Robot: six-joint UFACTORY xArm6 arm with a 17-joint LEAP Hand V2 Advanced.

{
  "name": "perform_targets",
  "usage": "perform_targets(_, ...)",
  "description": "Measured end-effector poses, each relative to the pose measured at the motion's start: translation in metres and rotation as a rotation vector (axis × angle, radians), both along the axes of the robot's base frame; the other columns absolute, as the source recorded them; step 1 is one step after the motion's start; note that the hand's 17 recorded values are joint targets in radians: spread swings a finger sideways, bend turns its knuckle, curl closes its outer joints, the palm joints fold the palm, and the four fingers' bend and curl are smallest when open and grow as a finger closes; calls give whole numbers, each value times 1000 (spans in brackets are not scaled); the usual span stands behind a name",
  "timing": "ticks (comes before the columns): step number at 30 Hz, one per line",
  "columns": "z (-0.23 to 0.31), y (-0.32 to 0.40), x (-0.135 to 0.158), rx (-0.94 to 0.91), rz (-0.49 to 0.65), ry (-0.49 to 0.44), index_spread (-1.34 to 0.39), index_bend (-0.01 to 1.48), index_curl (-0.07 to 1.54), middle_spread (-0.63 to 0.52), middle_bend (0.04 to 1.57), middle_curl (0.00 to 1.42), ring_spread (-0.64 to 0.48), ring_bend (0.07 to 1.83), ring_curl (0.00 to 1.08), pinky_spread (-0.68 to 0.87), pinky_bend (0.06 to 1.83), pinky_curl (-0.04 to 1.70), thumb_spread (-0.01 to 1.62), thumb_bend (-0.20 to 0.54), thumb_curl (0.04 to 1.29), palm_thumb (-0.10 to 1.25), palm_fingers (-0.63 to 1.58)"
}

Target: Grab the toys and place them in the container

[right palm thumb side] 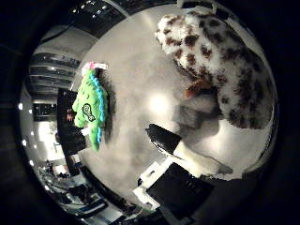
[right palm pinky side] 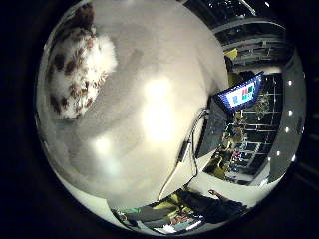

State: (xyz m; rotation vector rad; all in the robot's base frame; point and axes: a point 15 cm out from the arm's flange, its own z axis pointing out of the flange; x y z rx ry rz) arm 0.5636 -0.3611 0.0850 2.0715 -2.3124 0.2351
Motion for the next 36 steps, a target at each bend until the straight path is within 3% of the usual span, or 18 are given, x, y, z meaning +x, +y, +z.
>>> perform_targets(4,-5,6,-11,0,16,63,-260,160,254,38,332,329,35,600,277,288,555,276,938,-29,303,512,464)
perform_targets(5,-6,6,-13,-6,19,75,-273,168,257,16,359,336,0,652,291,245,579,280,935,-27,305,518,567)
perform_targets(7,-6,5,-16,-19,23,93,-303,144,241,-35,379,334,-98,780,307,99,706,294,932,-25,309,540,768)
perform_targets(8,-7,4,-18,-24,23,105,-340,174,236,-77,439,348,-142,860,318,-21,785,299,930,-26,309,545,1082)
perform_targets(9,-8,4,-21,-25,22,114,-349,164,228,-89,437,341,-155,860,303,-56,795,283,930,-26,309,546,1090)
perform_targets(11,-9,5,-25,-20,19,134,-409,223,289,-165,555,395,-224,946,369,-308,856,334,925,-28,312,559,1196)
perform_targets(14,-9,6,-31,-13,19,152,-435,331,336,-196,679,435,-237,958,381,-422,857,334,926,-24,313,575,1338)
perform_targets(15,-10,7,-33,-9,17,161,-440,439,382,-210,755,462,-241,975,391,-469,877,343,924,-21,317,592,1392)
perform_targets(17,-10,6,-38,-4,12,175,-412,647,478,-210,856,498,-240,1032,419,-472,954,383,925,-18,322,628,1453)
perform_targets(23,-6,-2,-51,-3,1,206,-305,944,601,-165,1068,570,-214,1216,493,-348,1165,501,925,-13,343,732,1410)
perform_targets(31,21,-6,-78,25,-31,264,-230,1094,649,-124,1212,601,-179,1358,546,-238,1299,630,929,-16,385,879,1278)
perform_targets(36,68,-17,-83,1,-49,224,-213,1134,648,-115,1252,597,-173,1389,549,-211,1293,684,932,-18,404,912,1253)
